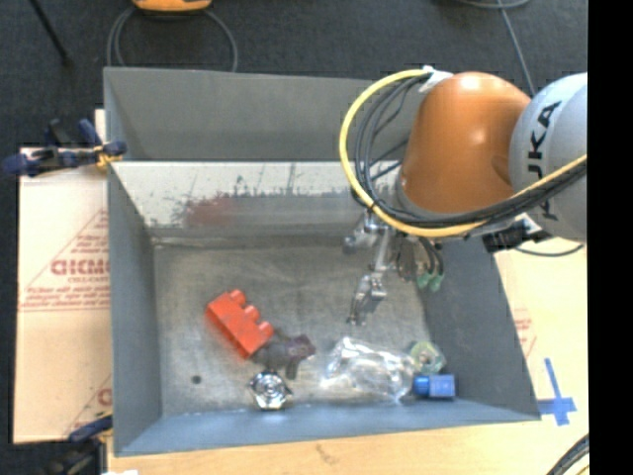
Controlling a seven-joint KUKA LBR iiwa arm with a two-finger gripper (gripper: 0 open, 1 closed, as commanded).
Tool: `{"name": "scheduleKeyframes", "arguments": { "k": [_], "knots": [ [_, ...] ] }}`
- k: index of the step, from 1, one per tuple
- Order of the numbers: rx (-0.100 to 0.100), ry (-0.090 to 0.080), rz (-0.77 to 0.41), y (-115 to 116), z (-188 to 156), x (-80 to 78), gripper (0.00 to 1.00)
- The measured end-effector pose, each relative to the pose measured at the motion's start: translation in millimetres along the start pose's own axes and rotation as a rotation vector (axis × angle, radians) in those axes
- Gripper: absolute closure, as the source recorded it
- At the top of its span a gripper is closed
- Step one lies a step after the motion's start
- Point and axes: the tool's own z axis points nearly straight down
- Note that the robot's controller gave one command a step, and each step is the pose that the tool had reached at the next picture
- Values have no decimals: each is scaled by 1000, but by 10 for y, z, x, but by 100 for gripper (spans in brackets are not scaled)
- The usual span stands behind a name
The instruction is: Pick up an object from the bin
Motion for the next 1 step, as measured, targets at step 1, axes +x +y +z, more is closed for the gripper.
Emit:
{"name": "scheduleKeyframes", "arguments": {
  "k": [1],
  "knots": [
    [-2,8,-178,884,1503,451,0]
  ]
}}
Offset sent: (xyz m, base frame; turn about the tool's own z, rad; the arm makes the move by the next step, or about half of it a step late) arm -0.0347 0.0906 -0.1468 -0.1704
